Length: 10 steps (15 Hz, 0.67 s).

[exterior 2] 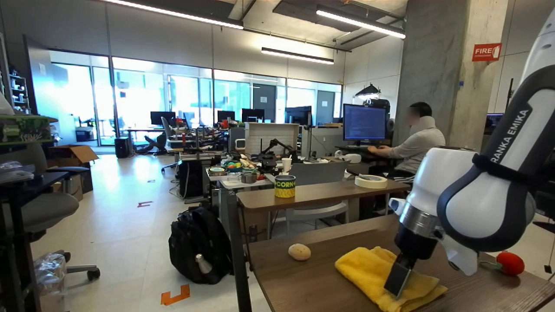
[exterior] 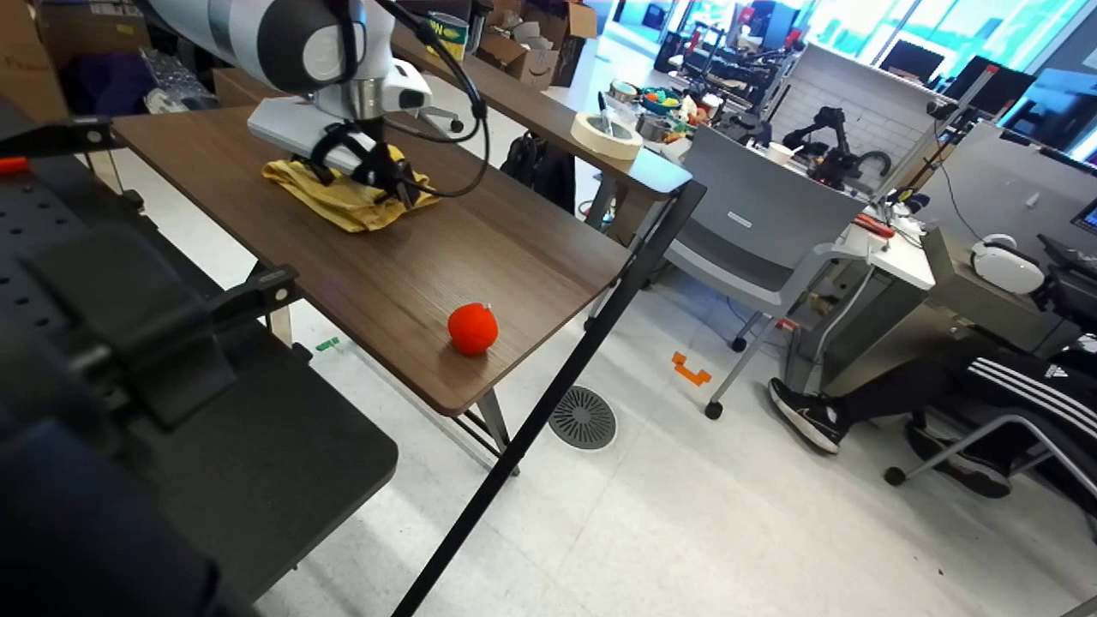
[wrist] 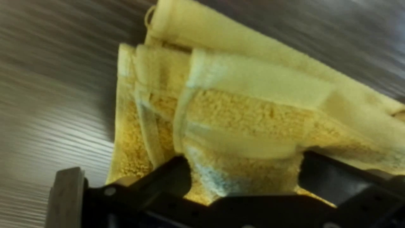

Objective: Move the potato to the left, wipe the table with the yellow towel, move the red plush toy to the left, wipe the right side of the table with the towel, move the potato and red toy to the right, wipe the left side of the table

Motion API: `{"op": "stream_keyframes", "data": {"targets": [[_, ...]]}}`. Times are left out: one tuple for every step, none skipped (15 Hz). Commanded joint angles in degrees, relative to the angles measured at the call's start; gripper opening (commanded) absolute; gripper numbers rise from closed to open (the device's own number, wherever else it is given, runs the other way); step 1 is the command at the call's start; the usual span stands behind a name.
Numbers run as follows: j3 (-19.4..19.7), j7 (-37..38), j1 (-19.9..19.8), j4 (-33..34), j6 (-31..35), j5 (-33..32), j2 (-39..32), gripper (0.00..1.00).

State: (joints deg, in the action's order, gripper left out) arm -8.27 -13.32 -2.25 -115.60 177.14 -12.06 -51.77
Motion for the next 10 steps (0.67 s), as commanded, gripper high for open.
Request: {"op": "stream_keyframes", "data": {"targets": [[-2.0, 1.47, 6.08, 4.82, -1.61, 0.95, -4.82, 1.0], [-1.11, 2.34, 7.55, 6.14, -1.59, 1.23, -5.0, 1.0], [-0.76, 3.08, 7.9, 7.22, -1.83, 1.62, -5.03, 1.0], [-1.01, 3.42, 6.33, 8.1, -2.07, 2.28, -4.96, 1.0], [-1.35, 3.68, 4.35, 8.57, -1.99, 3.19, -4.92, 1.0], [-1.85, 3.68, 1.7, 8.53, -1.51, 4.18, -4.79, 1.0], [-2.05, 3.73, -0.91, 8.34, -1.12, 5.19, -4.48, 1.0], [-2.21, 3.83, -3.36, 7.74, -0.46, 6.06, -4.01, 1.0], [-2.53, 3.71, -6.22, 7.89, -0.34, 6.81, -3.97, 1.0], [-3.05, 3.47, -9.64, 7.27, 0.0, 7.33, -3.4, 1.0]]}}
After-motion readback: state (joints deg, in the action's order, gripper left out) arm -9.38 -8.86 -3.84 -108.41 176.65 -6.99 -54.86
